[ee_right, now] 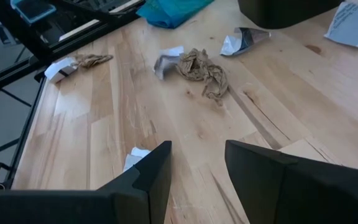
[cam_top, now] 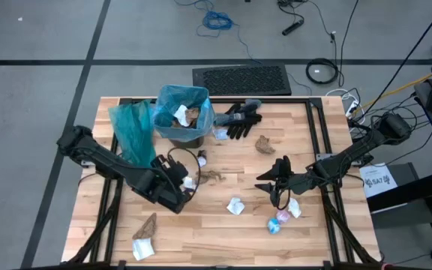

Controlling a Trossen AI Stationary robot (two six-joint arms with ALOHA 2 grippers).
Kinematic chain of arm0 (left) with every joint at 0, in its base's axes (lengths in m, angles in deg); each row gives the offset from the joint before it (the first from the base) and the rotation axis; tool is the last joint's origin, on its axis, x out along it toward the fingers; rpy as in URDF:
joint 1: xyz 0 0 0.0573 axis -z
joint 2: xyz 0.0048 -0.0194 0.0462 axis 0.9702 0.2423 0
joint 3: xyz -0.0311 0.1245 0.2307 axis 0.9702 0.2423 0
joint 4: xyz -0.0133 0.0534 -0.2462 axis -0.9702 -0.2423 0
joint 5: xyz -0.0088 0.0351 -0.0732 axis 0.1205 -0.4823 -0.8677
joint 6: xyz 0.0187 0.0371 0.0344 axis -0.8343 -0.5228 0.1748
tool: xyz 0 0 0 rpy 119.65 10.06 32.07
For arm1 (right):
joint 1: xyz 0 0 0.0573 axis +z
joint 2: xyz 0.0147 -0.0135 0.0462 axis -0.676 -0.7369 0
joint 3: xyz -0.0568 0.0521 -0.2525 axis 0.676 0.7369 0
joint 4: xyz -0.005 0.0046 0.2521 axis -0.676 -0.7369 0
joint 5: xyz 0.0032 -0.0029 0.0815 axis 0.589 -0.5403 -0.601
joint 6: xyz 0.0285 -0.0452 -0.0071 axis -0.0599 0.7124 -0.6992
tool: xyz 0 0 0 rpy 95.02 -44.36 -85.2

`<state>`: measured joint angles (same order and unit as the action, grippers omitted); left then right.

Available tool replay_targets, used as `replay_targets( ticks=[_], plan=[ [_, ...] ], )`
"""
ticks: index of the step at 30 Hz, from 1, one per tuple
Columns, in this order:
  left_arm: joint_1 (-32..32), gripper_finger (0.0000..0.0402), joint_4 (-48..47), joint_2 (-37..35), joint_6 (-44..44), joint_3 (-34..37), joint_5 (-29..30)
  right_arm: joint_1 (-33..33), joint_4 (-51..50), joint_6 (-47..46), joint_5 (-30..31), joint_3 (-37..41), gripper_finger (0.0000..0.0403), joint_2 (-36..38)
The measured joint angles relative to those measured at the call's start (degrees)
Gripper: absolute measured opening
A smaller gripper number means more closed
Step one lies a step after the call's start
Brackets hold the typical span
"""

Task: Place trash/remove bag and relplace
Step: Put the white cardboard into the trash bin

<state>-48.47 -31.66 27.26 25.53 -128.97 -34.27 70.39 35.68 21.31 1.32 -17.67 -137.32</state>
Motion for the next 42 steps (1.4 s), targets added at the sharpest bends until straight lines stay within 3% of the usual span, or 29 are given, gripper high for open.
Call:
replay_targets(
  ticks=[9, 18, 23, 28, 42],
  plan=[
    [0.00, 0.0009, 6.08, 1.86, -10.14, 0.00, -3.58, 0.01, 0.00, 0.00, -0.02, 0.00, 0.0141, -0.01],
    [-0.13, 0.0104, 13.47, 7.82, -25.35, 0.00, -4.17, 0.02, -0.02, 0.00, -0.11, 0.00, 0.0141, 0.00],
    [-1.53, 0.0159, 13.67, 12.03, -23.94, 0.00, -6.33, 0.02, -0.02, 0.44, -0.17, 0.00, 0.0141, 0.00],
    [-4.58, 0.0186, 14.57, 16.52, -19.46, 0.00, -16.93, 0.02, -0.04, 0.89, -0.22, 0.02, 0.0141, 0.00],
    [-8.94, 0.0188, 14.64, 23.00, -17.87, 3.10, -14.28, 2.27, -0.07, 1.08, -0.28, 0.02, 0.0141, -0.02]
  ],
)
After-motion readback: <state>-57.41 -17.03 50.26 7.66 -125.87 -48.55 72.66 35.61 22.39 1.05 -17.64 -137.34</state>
